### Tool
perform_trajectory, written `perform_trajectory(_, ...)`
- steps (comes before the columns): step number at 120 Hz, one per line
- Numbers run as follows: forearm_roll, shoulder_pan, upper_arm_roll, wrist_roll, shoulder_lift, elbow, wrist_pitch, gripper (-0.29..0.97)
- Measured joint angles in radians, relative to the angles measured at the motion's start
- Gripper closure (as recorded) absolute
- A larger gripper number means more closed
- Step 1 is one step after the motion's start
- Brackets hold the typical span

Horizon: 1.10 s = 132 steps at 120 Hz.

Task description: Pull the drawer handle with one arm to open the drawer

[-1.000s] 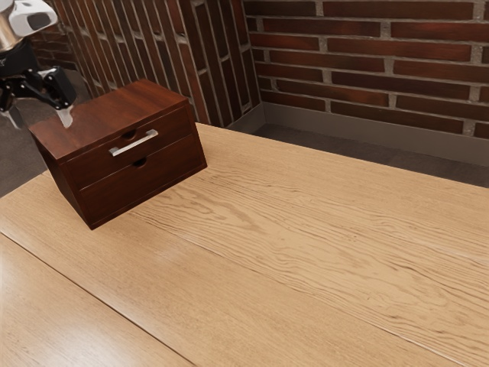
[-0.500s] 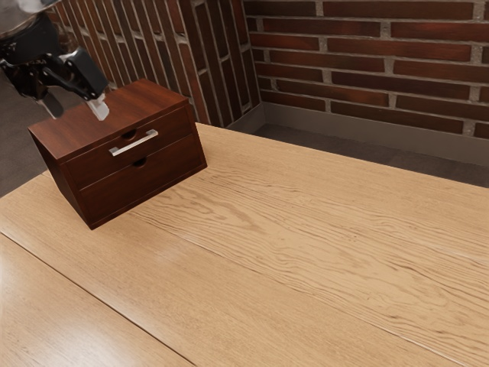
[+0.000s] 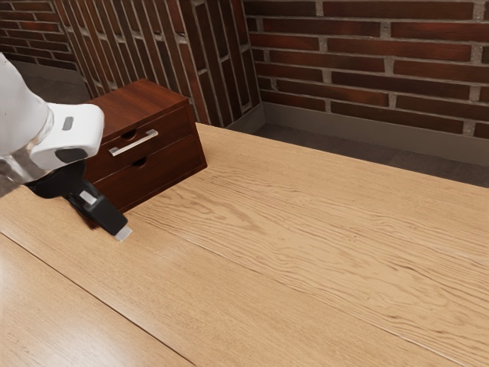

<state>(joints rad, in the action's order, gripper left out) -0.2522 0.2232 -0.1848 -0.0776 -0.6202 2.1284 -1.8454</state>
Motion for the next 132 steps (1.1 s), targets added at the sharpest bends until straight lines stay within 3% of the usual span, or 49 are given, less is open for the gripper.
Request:
perform_trajectory(20, -0.171, 0.244, -0.282, -0.1, 0.074, -0.064, -0.148, 0.0)
perform_trajectory(31, -0.219, 0.304, -0.389, -0.145, 0.128, -0.101, -0.188, 0.0)
perform_trajectory(49, -0.251, 0.318, -0.443, -0.206, 0.22, -0.165, -0.212, 0.0)
perform_trajectory(56, -0.256, 0.365, -0.511, -0.227, 0.26, -0.198, -0.215, 0.0)
perform_trajectory(74, -0.284, 0.562, -0.749, -0.27, 0.277, -0.241, -0.215, 0.0)
perform_trajectory(89, -0.312, 0.679, -0.874, -0.299, 0.269, -0.271, -0.214, 0.0)
perform_trajectory(104, -0.345, 0.99, -1.198, -0.324, 0.241, -0.36, -0.211, 0.0)
perform_trajectory(132, -0.39, 1.227, -1.431, -0.363, 0.21, -0.464, -0.199, 0.0)
